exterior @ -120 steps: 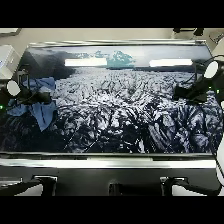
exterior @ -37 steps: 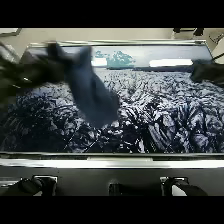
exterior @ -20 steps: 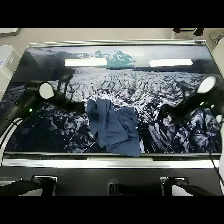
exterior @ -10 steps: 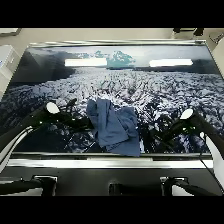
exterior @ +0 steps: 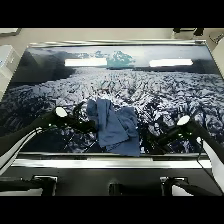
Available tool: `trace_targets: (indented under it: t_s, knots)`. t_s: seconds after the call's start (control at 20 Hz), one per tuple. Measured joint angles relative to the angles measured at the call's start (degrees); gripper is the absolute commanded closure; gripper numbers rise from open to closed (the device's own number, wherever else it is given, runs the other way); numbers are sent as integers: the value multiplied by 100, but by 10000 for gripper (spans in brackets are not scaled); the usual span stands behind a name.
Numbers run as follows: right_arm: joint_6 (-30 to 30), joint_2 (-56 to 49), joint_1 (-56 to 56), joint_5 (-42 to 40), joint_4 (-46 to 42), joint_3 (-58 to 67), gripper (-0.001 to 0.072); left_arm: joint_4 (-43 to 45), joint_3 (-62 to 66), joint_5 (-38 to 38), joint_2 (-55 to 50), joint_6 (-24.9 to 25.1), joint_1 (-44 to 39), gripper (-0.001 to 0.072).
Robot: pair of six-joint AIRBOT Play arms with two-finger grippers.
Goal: Fold the clothes and pants, and hang the long-sleeved shirts on hangers.
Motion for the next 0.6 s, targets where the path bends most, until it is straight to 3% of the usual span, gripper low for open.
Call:
trace_targets:
  t_s: [0.15, 0.2, 0.3, 0.6]
  knots:
    - [13, 0, 590, -341, 173, -177, 57, -20, -2, 39, 160, 61, -13, 688]
    - [105, 0, 798, -496, 273, -205, 180, -11, -2, 44, 210, 70, -13, 688]
    - [269, 0, 1165, -992, 328, -245, 671, 4, -2, 48, 306, 81, -13, 688]
    - [415, 332, 1451, -1381, 435, 522, 680, 385, 306, 42, 896, 107, 208, 690]
